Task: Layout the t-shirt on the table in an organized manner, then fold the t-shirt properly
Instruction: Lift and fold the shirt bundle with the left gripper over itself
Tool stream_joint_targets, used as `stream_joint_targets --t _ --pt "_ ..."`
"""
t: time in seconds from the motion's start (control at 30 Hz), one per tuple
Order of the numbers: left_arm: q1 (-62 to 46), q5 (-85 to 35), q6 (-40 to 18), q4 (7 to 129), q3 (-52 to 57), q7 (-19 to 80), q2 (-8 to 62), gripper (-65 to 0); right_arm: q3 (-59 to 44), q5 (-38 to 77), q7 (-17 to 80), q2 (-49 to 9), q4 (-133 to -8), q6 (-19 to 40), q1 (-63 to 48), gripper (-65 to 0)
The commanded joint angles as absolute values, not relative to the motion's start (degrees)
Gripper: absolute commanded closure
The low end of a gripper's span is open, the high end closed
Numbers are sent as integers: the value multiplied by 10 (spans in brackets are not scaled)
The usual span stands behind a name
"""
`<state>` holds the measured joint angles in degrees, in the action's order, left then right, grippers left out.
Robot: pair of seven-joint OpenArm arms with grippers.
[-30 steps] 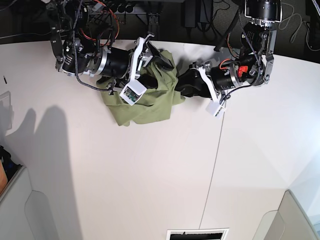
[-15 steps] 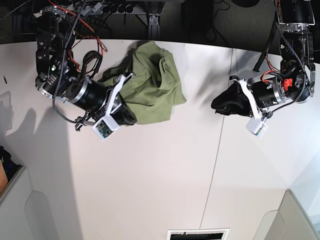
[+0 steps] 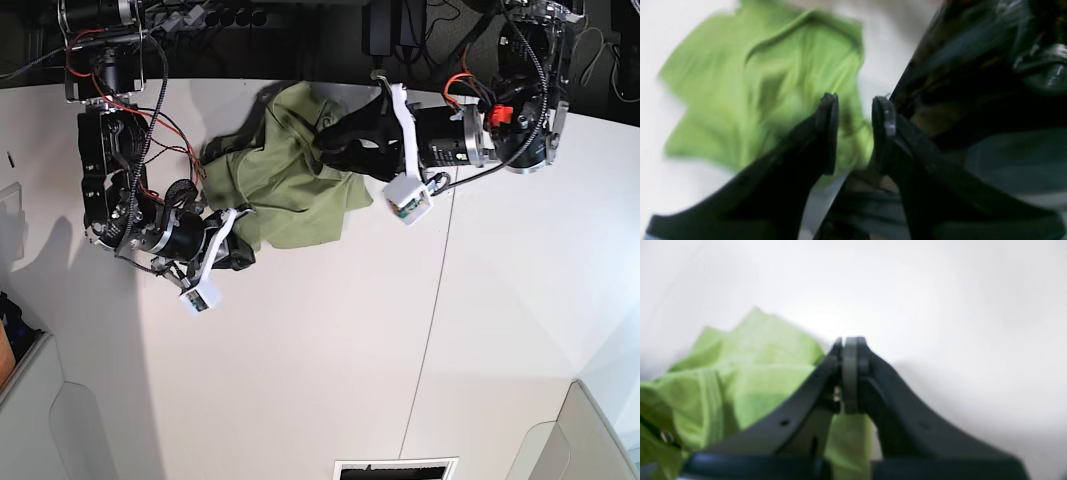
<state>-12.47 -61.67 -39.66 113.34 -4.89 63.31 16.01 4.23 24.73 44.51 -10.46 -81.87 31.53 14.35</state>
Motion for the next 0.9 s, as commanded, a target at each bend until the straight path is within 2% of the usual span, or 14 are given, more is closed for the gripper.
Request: stream_joint_targets --t 0.0,0.2,0.43,0.87 --pt "-118 -616 -400 1143 -46 616 156 -175 48 257 433 -106 -823 320 158 0" --pt "-116 -541 -400 1094 -46 555 140 -175 98 257 435 -106 -817 319 155 0" --pt "-105 -517 -400 995 -46 551 142 -175 113 257 435 -106 -817 319 155 0" --pt "-74 -477 -400 942 -46 528 168 -175 113 260 472 -106 -817 319 150 0"
